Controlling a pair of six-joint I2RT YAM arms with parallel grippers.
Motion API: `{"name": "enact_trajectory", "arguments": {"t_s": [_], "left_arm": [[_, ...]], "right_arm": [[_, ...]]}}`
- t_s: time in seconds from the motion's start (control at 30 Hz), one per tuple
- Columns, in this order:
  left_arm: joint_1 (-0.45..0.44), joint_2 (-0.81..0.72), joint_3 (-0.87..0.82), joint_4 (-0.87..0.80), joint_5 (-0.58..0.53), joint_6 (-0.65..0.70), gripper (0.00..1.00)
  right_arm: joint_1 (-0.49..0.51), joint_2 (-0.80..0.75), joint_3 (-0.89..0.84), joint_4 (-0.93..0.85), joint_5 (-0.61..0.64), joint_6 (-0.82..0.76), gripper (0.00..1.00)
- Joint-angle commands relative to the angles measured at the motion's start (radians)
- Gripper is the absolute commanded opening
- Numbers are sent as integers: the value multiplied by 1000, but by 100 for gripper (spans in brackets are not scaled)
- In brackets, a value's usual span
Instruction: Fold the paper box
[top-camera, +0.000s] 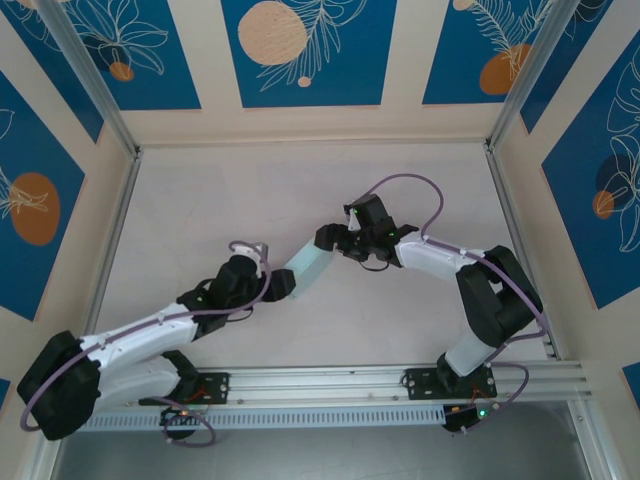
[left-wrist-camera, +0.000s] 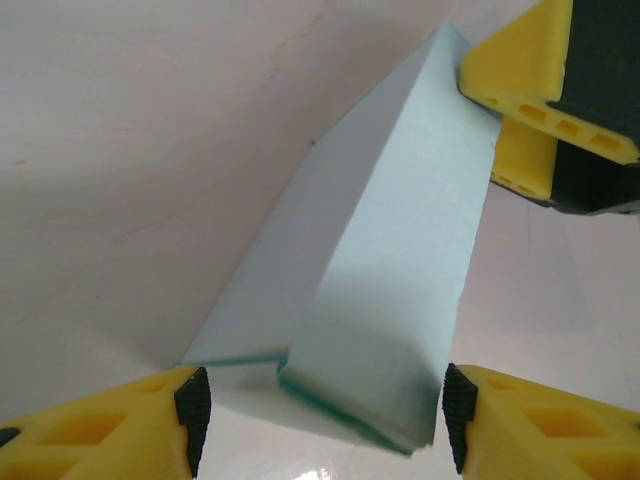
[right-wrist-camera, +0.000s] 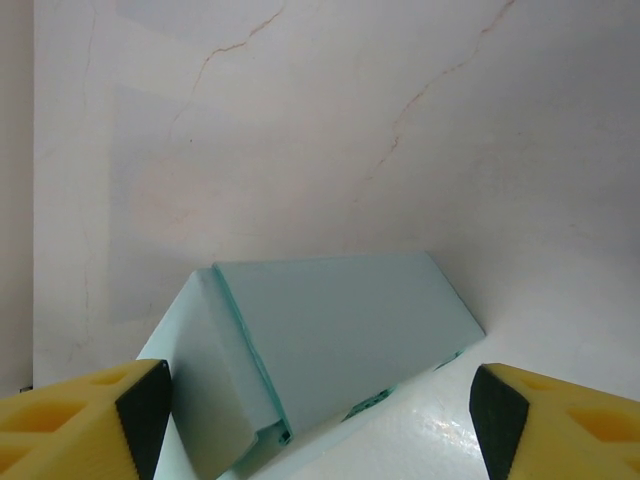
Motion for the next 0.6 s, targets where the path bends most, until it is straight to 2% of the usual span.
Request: {"name": "enact_trajectory", "arguments": {"t_s": [0.0,0.17,0.3,0.47,0.57], "left_arm": [[46,-58,-52,15,74,-79,65],[104,-20,-82,143,194,-157,68],[132,38,-101,246,245,-203,68],[135,48,-116,234,249,-214,57],[136,35,-149,233,254,-226,54]], "right_arm": [[-2,43,-37,-89,47,5,78],[0,46,-39,-85,52,6,78],[4,46,-41,-86,53,7,78],[5,51,-36,-87,54,8,78],[6,61,-34,-85,57,11,78]]}}
